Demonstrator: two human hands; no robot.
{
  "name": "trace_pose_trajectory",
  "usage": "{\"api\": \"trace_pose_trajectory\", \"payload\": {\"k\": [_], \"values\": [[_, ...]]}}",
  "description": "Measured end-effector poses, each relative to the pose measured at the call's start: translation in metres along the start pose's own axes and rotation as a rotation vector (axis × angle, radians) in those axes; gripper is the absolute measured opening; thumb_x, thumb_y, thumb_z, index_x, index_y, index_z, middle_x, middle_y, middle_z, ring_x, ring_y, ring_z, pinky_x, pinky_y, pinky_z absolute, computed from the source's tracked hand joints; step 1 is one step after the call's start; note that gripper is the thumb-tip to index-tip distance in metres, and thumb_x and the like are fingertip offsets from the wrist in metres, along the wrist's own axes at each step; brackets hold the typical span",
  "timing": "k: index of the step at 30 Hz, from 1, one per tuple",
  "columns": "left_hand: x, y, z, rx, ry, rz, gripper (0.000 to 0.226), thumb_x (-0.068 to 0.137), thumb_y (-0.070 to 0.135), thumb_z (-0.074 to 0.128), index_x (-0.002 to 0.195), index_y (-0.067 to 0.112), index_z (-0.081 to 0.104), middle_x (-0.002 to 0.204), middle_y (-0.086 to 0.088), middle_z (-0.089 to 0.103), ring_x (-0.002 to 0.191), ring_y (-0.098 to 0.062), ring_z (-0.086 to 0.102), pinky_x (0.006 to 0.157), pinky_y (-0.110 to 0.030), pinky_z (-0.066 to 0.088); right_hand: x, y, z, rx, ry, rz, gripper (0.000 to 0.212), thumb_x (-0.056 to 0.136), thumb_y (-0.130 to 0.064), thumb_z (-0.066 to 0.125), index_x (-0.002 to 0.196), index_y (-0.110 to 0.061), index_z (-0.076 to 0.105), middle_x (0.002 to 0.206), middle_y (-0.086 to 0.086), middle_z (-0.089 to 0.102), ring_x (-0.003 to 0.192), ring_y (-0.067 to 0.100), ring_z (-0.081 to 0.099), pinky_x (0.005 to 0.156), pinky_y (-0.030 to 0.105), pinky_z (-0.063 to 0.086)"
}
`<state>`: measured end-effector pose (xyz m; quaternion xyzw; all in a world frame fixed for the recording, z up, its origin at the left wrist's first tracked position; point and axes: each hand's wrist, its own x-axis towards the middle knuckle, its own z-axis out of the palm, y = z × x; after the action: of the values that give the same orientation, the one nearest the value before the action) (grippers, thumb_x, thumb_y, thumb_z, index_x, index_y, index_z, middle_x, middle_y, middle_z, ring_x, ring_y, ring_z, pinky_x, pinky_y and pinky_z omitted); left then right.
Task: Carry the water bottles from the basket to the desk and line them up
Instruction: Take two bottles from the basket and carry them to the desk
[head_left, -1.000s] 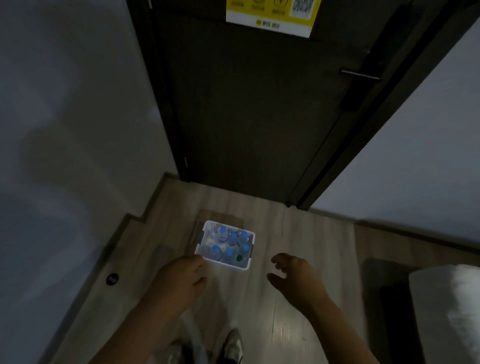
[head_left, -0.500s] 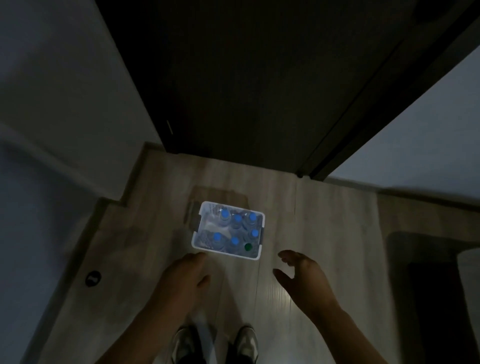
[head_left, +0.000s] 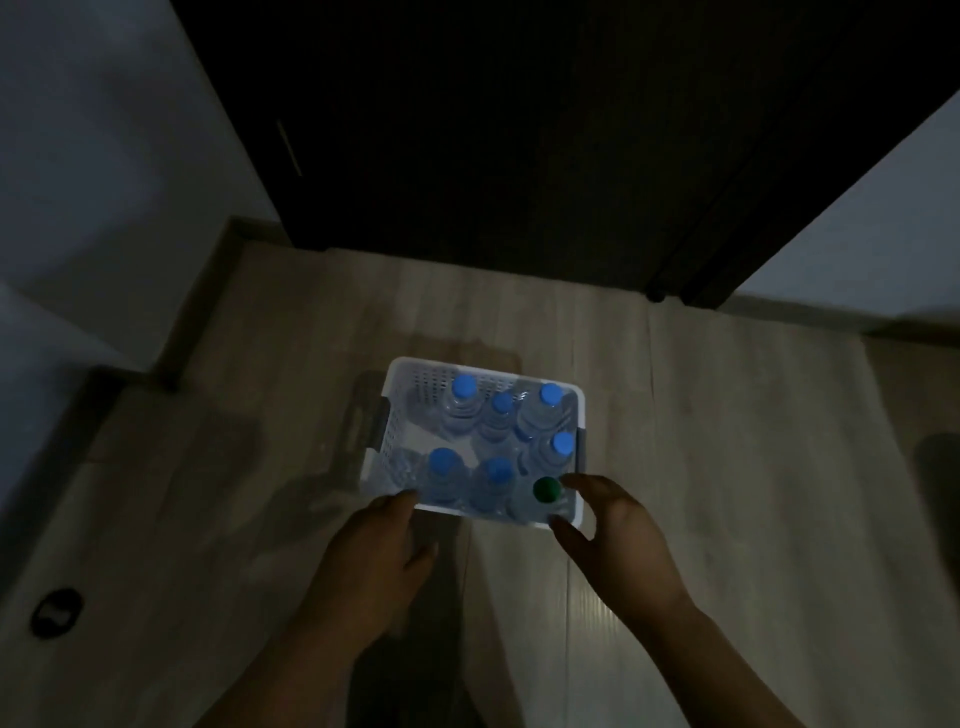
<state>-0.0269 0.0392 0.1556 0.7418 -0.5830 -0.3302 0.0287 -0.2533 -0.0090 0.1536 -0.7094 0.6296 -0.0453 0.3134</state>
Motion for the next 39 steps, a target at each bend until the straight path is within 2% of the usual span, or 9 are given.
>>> {"api": "trace_pose_trajectory", "payload": {"k": [3, 6, 8, 12, 16, 21, 29, 35, 39], "values": [[0.023, -0.019, 0.036, -0.068, 0.072, 0.078, 0.050, 0.091, 0.031, 0.057, 0.137, 0.019, 0.041, 0.137, -0.002, 0.048, 0.124, -0.017, 0.047, 0.103, -0.028, 0.036, 0.017, 0.026, 0.042, 0.061, 0.095, -0.084, 0.044, 0.082, -0.029, 0.071, 0.122, -0.025, 0.056, 0.123, -0.007, 0.060, 0.105, -0.001, 0.052, 0.079, 0.003, 0.037], [0.048, -0.035, 0.042, -0.106, -0.054, 0.024, 0.054, 0.091, 0.028, 0.058, 0.140, 0.021, 0.036, 0.141, 0.003, 0.042, 0.124, -0.010, 0.045, 0.109, -0.030, 0.037, 0.035, 0.043, 0.058, 0.079, 0.130, -0.109, 0.048, 0.081, -0.029, 0.072, 0.125, -0.027, 0.054, 0.123, -0.010, 0.059, 0.105, -0.004, 0.050, 0.078, 0.000, 0.036], [0.059, -0.061, 0.085, -0.116, 0.053, 0.077, 0.053, 0.089, 0.026, 0.061, 0.137, 0.021, 0.040, 0.137, 0.007, 0.045, 0.120, -0.009, 0.048, 0.106, -0.029, 0.040, 0.035, 0.064, 0.104, 0.081, 0.266, -0.194, 0.050, 0.082, -0.031, 0.070, 0.129, -0.028, 0.051, 0.125, -0.014, 0.055, 0.107, -0.006, 0.047, 0.078, 0.000, 0.034], [0.074, -0.065, 0.087, -0.144, 0.213, 0.180, 0.060, 0.086, 0.028, 0.065, 0.140, 0.024, 0.038, 0.141, 0.004, 0.046, 0.125, -0.012, 0.047, 0.103, -0.031, 0.043, 0.049, 0.076, 0.110, 0.197, 0.366, -0.213, 0.055, 0.084, -0.031, 0.068, 0.134, -0.025, 0.047, 0.123, -0.021, 0.046, 0.109, -0.008, 0.045, 0.082, 0.001, 0.036], [0.080, -0.075, 0.098, -0.186, 0.231, 0.231, 0.060, 0.086, 0.029, 0.065, 0.139, 0.020, 0.039, 0.140, -0.001, 0.049, 0.122, -0.015, 0.050, 0.100, -0.033, 0.045, 0.053, 0.091, 0.131, 0.278, 0.361, -0.215, 0.060, 0.083, -0.030, 0.069, 0.137, -0.023, 0.044, 0.130, -0.015, 0.052, 0.114, 0.001, 0.051, 0.093, 0.018, 0.045], [0.075, -0.079, 0.103, -0.156, 0.255, 0.279, 0.057, 0.087, 0.030, 0.064, 0.137, 0.019, 0.040, 0.137, -0.001, 0.050, 0.118, -0.012, 0.051, 0.094, -0.021, 0.041, 0.048, 0.096, 0.136, 0.387, 0.333, -0.218, 0.051, 0.084, -0.023, 0.068, 0.129, -0.032, 0.045, 0.122, -0.022, 0.052, 0.101, -0.012, 0.052, 0.081, 0.007, 0.043], [0.103, -0.065, 0.102, -0.230, 0.346, 0.267, 0.052, 0.083, 0.038, 0.067, 0.128, 0.019, 0.048, 0.131, -0.001, 0.056, 0.115, -0.018, 0.054, 0.096, -0.033, 0.045, 0.066, 0.095, 0.141, 0.440, 0.345, -0.203, 0.036, 0.085, -0.028, 0.066, 0.117, -0.031, 0.052, 0.116, -0.019, 0.055, 0.101, -0.004, 0.052, 0.078, 0.009, 0.042], [0.126, -0.069, 0.117, -0.406, 0.299, 0.206, 0.049, 0.082, 0.049, 0.064, 0.124, 0.029, 0.051, 0.128, 0.004, 0.058, 0.116, -0.014, 0.054, 0.099, -0.042, 0.046, 0.073, 0.101, 0.152, 0.525, 0.427, -0.209, 0.030, 0.083, -0.043, 0.060, 0.110, -0.031, 0.060, 0.117, -0.014, 0.061, 0.106, 0.000, 0.056, 0.090, 0.028, 0.051], [0.133, -0.068, 0.123, -0.508, 0.344, 0.224, 0.040, 0.082, 0.053, 0.063, 0.117, 0.038, 0.054, 0.128, 0.007, 0.059, 0.119, -0.015, 0.054, 0.100, -0.046, 0.046, 0.073, 0.101, 0.156, 0.599, 0.452, -0.220, 0.028, 0.085, -0.038, 0.063, 0.112, -0.031, 0.062, 0.117, -0.018, 0.062, 0.110, -0.001, 0.056, 0.093, 0.033, 0.051]]}}
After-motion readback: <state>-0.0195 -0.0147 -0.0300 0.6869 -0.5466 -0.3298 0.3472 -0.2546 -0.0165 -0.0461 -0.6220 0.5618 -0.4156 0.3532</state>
